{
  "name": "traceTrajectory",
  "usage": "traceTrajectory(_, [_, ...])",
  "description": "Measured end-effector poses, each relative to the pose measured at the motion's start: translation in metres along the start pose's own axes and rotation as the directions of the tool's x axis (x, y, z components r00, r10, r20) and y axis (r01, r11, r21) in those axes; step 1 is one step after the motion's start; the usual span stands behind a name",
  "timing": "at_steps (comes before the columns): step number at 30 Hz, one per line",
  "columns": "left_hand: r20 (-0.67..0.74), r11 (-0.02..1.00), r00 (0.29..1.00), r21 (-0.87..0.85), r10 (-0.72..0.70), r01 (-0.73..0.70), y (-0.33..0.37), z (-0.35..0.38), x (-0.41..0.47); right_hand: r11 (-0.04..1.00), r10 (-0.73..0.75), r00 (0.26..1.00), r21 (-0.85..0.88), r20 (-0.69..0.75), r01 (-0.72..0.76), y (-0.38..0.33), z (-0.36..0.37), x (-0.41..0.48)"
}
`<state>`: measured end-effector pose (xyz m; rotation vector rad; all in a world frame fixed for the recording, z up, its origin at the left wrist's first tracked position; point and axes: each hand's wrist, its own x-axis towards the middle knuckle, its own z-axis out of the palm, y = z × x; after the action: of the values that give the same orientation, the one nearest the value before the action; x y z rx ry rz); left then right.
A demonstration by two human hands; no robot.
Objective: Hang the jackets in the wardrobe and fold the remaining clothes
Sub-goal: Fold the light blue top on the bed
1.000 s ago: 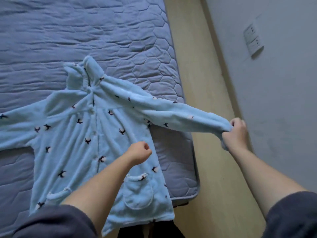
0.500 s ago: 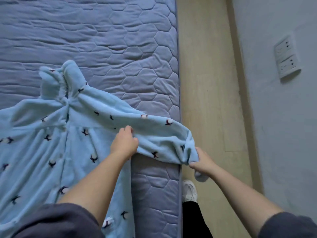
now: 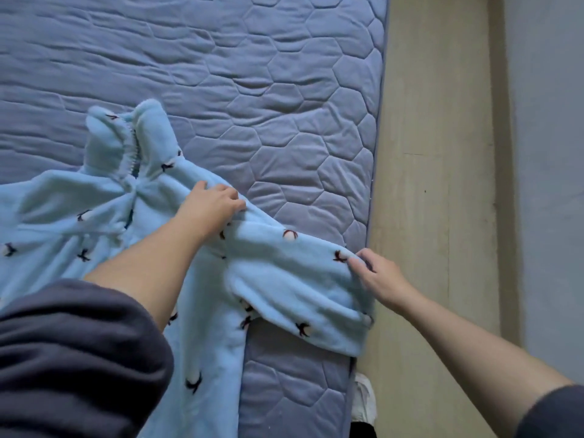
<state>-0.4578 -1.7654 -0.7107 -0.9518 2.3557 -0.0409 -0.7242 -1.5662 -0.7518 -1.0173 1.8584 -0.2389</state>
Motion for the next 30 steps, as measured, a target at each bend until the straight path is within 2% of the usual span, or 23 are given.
traceTrajectory(1, [0.001, 0.998, 1.0, 0.06, 0.022, -0.022, 0.002, 0.001, 0.001, 0.994, -0.015, 0.999, 0.113, 0.036, 0.011, 0.003, -0.006, -0.002])
traceTrajectory(3, [-0.024, 0.994, 0.999, 0.105, 0.045, -0.042, 0.003, 0.0, 0.004, 0.985, -0.034, 0.993, 0.174, 0.112, 0.014, 0.007, -0.018, -0.006])
traceTrajectory(7, [-0.22, 0.981, 0.968, -0.175, -0.118, 0.08, -0.006, -0.025, 0.041, 0.999, -0.014, 0.921, 0.044, 0.389, -0.003, 0.008, -0.046, -0.004])
traceTrajectory(8, [-0.248, 0.969, 0.956, -0.226, -0.155, 0.098, -0.006, -0.032, 0.051, 0.999, -0.018, 0.918, 0.039, 0.395, 0.003, 0.008, -0.053, 0.0])
traceTrajectory(9, [-0.259, 0.95, 0.943, -0.281, -0.208, 0.132, -0.004, -0.037, 0.058, 0.998, -0.029, 0.94, 0.064, 0.341, 0.008, 0.007, -0.058, 0.004])
traceTrajectory(11, [-0.27, 0.871, 0.886, -0.429, -0.378, 0.24, 0.004, -0.04, 0.06, 0.973, 0.02, 0.991, 0.226, 0.132, -0.049, 0.009, -0.063, 0.011])
traceTrajectory(12, [-0.279, 0.835, 0.852, -0.475, -0.442, 0.278, 0.012, -0.039, 0.057, 0.949, 0.066, 0.995, 0.305, 0.072, -0.085, 0.012, -0.062, 0.013])
traceTrajectory(14, [-0.314, 0.825, 0.827, -0.491, -0.466, 0.278, 0.031, -0.03, 0.044, 0.945, 0.105, 0.988, 0.297, 0.117, -0.135, 0.014, -0.055, 0.015])
traceTrajectory(16, [-0.275, 0.836, 0.87, -0.494, -0.41, 0.238, 0.049, -0.017, 0.031, 0.984, 0.076, 0.973, 0.142, 0.216, -0.108, 0.019, -0.045, 0.015])
traceTrajectory(17, [-0.219, 0.841, 0.905, -0.495, -0.364, 0.218, 0.057, -0.009, 0.026, 0.995, 0.051, 0.976, 0.073, 0.21, -0.067, 0.021, -0.042, 0.017])
traceTrajectory(18, [-0.143, 0.845, 0.936, -0.489, -0.321, 0.215, 0.063, -0.001, 0.022, 0.999, 0.028, 0.989, 0.034, 0.145, -0.033, 0.021, -0.04, 0.019])
traceTrajectory(20, [-0.016, 0.834, 0.957, -0.495, -0.289, 0.244, 0.077, 0.014, 0.012, 0.996, 0.036, 0.999, 0.085, -0.015, -0.035, 0.024, -0.041, 0.024])
traceTrajectory(21, [0.032, 0.819, 0.952, -0.502, -0.303, 0.278, 0.086, 0.02, 0.006, 0.993, 0.053, 0.998, 0.107, -0.017, -0.051, 0.026, -0.043, 0.025])
traceTrajectory(22, [0.051, 0.806, 0.943, -0.506, -0.327, 0.307, 0.096, 0.024, -0.001, 0.993, 0.061, 0.996, 0.094, 0.058, -0.066, 0.026, -0.047, 0.024])
traceTrajectory(23, [0.028, 0.807, 0.942, -0.507, -0.336, 0.303, 0.105, 0.025, -0.008, 0.995, 0.083, 0.979, 0.046, 0.186, -0.094, 0.026, -0.051, 0.021])
traceTrajectory(24, [-0.047, 0.83, 0.955, -0.508, -0.294, 0.231, 0.114, 0.024, -0.016, 0.992, 0.126, 0.942, -0.024, 0.311, -0.125, 0.028, -0.055, 0.018])
traceTrajectory(25, [-0.152, 0.872, 0.972, -0.483, -0.177, 0.083, 0.122, 0.023, -0.022, 0.983, 0.171, 0.899, -0.127, 0.404, -0.13, 0.031, -0.06, 0.015])
traceTrajectory(26, [-0.258, 0.906, 0.966, -0.408, 0.0, -0.109, 0.129, 0.025, -0.028, 0.96, 0.219, 0.858, -0.259, 0.464, -0.105, 0.036, -0.066, 0.013])
traceTrajectory(27, [-0.321, 0.92, 0.934, -0.297, 0.157, -0.257, 0.132, 0.03, -0.032, 0.915, 0.277, 0.828, -0.397, 0.488, -0.072, 0.041, -0.074, 0.011])
traceTrajectory(28, [-0.303, 0.927, 0.925, -0.223, 0.229, -0.303, 0.133, 0.033, -0.032, 0.863, 0.331, 0.808, -0.502, 0.487, -0.051, 0.047, -0.083, 0.009])
traceTrajectory(29, [-0.249, 0.945, 0.949, -0.215, 0.191, -0.247, 0.135, 0.034, -0.03, 0.823, 0.369, 0.801, -0.565, 0.471, -0.047, 0.052, -0.093, 0.008])
traceTrajectory(30, [-0.204, 0.958, 0.976, -0.257, 0.076, -0.128, 0.138, 0.035, -0.026, 0.806, 0.389, 0.805, -0.588, 0.448, -0.062, 0.057, -0.104, 0.006])
